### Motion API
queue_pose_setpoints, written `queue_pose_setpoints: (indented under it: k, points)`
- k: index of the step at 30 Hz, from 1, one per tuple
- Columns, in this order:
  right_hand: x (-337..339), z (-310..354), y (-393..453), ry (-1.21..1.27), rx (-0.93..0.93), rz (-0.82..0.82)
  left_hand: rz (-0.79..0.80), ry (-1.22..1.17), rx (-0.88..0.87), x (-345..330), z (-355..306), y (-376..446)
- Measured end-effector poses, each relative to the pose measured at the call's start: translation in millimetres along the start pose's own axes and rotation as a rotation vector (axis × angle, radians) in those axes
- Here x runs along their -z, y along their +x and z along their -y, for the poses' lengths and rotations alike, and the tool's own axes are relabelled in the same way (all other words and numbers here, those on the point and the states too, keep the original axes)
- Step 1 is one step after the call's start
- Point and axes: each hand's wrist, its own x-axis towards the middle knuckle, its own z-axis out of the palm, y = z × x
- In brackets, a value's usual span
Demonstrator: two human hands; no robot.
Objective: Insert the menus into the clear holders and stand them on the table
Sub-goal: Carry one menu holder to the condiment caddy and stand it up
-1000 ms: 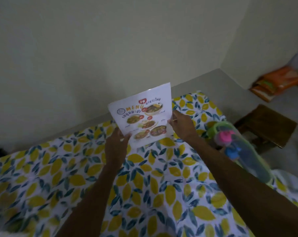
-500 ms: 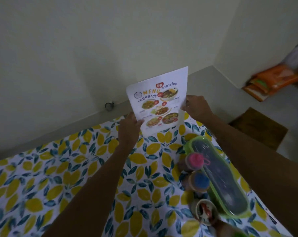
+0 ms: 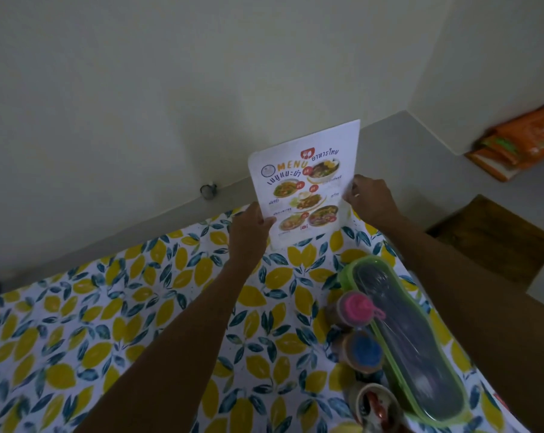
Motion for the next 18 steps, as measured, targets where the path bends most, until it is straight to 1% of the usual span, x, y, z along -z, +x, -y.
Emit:
queue_pose_setpoints:
  k: [6,11,18]
  points:
    - [-5,5,-3,0.057,-0.043,0.013,0.039,-0.017,0.038,0,-2,6]
    - [5,23,-12,0.118,-0.101,0.098,0.113,-0.033,0.08,-1,-2,5]
    - [6,22,-22,0.192,-0.173,0.18,0.168,-0.101,0.119,5,-10,-4]
